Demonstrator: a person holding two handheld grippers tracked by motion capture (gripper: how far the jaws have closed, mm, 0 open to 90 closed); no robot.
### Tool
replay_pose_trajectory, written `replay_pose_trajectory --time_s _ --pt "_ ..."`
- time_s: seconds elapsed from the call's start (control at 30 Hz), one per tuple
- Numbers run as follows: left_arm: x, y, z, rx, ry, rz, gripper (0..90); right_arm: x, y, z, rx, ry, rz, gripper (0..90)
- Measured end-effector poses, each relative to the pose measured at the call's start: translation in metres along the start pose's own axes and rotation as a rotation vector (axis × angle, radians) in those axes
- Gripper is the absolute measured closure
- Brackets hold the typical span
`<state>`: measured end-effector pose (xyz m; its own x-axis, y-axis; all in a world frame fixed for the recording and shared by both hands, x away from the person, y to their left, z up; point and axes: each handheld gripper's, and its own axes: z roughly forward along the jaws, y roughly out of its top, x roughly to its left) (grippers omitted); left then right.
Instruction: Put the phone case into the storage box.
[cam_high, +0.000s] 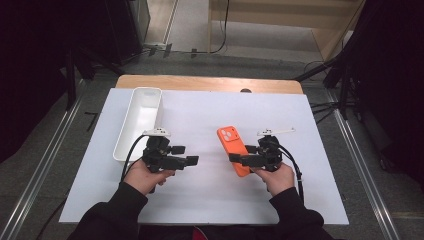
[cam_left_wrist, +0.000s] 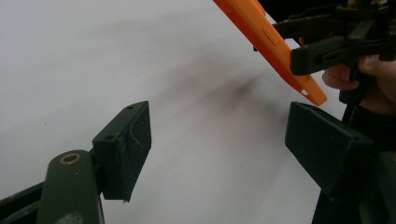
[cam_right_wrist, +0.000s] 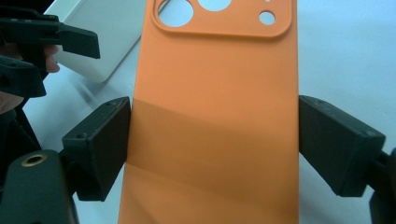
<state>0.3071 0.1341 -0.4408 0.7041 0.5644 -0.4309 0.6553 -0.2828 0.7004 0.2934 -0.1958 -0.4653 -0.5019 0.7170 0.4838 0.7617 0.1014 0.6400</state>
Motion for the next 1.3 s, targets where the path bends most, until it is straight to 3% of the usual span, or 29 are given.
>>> replay_pose_trajectory --time_s 0.53,0.63,1.03,1.2,1.3 --pt "0.001 0.012 0.007 -0.019 0.026 -0.001 23.2 0.004 -0.001 0.007 -0.031 -0.037 0.003 13.4" --pt "0.0 0.014 0.008 -0.014 0.051 -0.006 26.9 0.004 -0.002 0.009 -0.037 -0.04 0.005 13.4" --pt "0.002 0.024 0.015 -0.027 0.034 -0.028 26.9 0.004 -0.005 0.011 -0.066 -0.058 0.023 13.4" --pt "0.001 0.029 0.018 -0.029 0.06 -0.006 31.1 0.005 -0.005 0.015 -0.061 -0.06 0.018 13.4" --pt "0.001 0.033 0.021 -0.031 0.054 -0.023 31.1 0.006 -0.005 0.015 -0.066 -0.067 0.012 13.4"
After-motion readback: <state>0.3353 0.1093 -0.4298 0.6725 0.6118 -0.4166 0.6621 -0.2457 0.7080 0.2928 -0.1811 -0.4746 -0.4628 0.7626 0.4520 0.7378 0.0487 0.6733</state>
